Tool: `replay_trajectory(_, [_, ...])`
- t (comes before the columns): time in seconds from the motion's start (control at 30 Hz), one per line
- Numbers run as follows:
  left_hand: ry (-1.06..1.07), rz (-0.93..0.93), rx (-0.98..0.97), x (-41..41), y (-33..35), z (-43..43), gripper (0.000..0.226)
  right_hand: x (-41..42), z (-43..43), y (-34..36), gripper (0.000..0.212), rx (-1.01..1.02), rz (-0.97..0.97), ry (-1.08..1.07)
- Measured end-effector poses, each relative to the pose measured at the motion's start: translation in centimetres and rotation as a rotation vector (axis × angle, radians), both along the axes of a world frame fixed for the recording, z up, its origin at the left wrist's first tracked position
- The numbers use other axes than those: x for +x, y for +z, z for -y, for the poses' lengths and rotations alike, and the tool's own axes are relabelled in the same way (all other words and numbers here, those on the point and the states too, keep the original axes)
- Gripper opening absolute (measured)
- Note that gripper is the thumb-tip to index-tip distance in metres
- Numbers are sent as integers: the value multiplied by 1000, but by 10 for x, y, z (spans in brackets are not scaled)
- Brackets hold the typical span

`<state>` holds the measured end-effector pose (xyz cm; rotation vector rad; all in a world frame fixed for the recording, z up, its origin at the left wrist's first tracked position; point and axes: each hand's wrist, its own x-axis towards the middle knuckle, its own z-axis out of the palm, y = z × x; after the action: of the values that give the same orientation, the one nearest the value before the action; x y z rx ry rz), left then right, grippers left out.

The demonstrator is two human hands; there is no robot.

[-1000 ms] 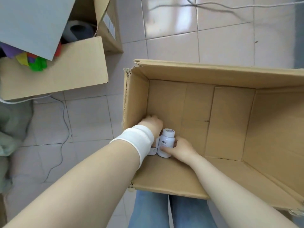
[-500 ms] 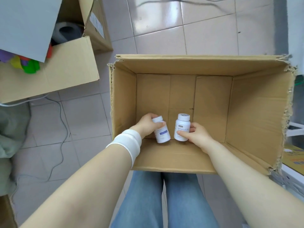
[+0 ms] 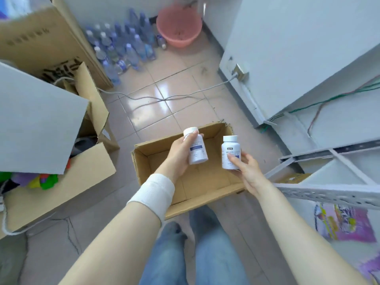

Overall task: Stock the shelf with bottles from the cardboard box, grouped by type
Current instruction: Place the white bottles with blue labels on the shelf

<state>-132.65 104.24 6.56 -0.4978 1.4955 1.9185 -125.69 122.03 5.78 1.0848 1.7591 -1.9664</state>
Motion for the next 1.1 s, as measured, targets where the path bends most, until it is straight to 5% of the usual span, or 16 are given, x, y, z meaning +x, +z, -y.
replay_trajectory(0.17, [-223, -172, 85, 18, 91, -38, 24, 47, -7, 87, 44, 38, -194, -220])
replay_trajectory(0.43, [-432, -383, 373, 104, 239, -137, 23, 163, -55, 232, 26, 152, -561, -545])
replay_trajectory(0.63, [-623, -581, 487, 232, 349, -217, 33, 302, -107, 339, 18, 317, -753, -733])
replay_trajectory(1.1, [-958, -809, 743, 596, 490, -404, 18, 699, -240, 450, 55, 623, -952, -1006])
